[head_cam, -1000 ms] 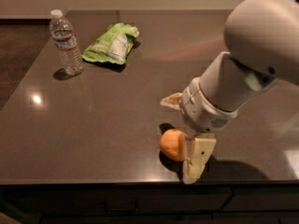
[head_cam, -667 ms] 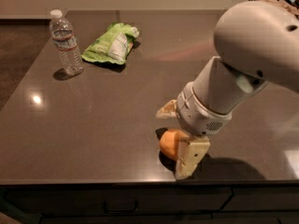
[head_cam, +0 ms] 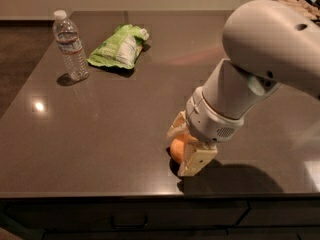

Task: Pick orange

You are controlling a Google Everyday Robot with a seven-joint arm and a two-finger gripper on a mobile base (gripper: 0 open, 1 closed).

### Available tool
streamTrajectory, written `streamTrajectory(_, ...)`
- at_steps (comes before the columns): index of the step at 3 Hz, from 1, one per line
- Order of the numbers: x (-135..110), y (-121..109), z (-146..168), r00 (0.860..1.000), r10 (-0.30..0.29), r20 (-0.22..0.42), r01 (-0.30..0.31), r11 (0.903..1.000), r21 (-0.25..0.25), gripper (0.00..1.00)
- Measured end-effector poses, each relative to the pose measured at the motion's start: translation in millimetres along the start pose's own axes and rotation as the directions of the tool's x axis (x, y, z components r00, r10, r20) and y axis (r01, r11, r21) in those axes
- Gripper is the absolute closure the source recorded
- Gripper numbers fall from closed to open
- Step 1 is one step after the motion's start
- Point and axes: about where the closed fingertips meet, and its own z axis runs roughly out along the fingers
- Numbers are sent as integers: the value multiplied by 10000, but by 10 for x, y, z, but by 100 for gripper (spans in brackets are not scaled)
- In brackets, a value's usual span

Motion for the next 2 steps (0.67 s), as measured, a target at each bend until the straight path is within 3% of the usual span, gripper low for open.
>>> streamTrajectory(1,24,-118,-292,9976,644,260,-650,9977,216,87)
streamTrajectory(2,-9,-284,-676,9932,947,676,-986,9935,563,100)
